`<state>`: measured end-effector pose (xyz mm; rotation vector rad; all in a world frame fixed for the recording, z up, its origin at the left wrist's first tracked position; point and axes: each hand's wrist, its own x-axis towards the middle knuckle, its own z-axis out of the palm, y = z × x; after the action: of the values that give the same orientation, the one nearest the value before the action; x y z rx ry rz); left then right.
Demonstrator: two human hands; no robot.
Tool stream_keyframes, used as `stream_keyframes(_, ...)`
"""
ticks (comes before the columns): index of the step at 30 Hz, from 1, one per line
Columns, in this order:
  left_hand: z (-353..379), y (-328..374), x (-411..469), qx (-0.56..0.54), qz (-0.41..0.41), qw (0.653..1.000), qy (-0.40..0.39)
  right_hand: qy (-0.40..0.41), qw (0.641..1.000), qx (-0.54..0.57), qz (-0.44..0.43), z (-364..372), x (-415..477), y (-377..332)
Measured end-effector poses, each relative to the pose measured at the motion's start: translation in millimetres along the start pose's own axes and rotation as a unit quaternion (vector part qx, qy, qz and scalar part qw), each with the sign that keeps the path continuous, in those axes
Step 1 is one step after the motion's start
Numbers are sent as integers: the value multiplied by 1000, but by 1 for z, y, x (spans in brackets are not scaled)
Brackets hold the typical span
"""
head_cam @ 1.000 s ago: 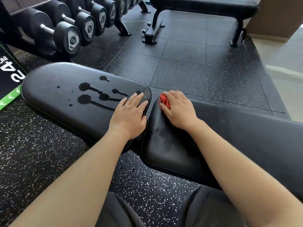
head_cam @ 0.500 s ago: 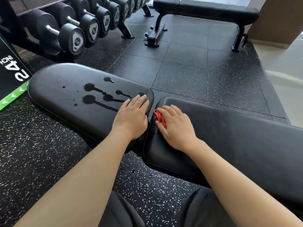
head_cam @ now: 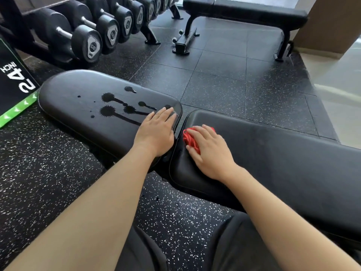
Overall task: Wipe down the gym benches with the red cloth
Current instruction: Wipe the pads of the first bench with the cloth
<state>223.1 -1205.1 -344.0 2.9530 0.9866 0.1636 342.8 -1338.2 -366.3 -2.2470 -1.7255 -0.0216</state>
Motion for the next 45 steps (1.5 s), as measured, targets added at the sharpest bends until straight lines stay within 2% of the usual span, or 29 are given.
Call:
stream_keyframes(6,-1,1,-8,23,10,1000,-17,20,1000,7,4,-5,-46,-2)
stream_keyframes(12,1,0,-5,28,6,999,-16,-3,999,14,34,-1,9,21)
stream_keyframes(16,0,2,-3,30,2,1000,-10,10,999,15,47,0,28,30)
stream_keyframes(27,-1,2,2,61,-2,998,-16,3,999,30,-36,-18,-62,27)
stream_keyframes(36,2,0,3,23,-8,1000,-3,7,1000,1,16,4,12,0)
stream_keyframes(45,-1,-2,1,5,24,999,-33,40,998,-5,47,1,-52,-37)
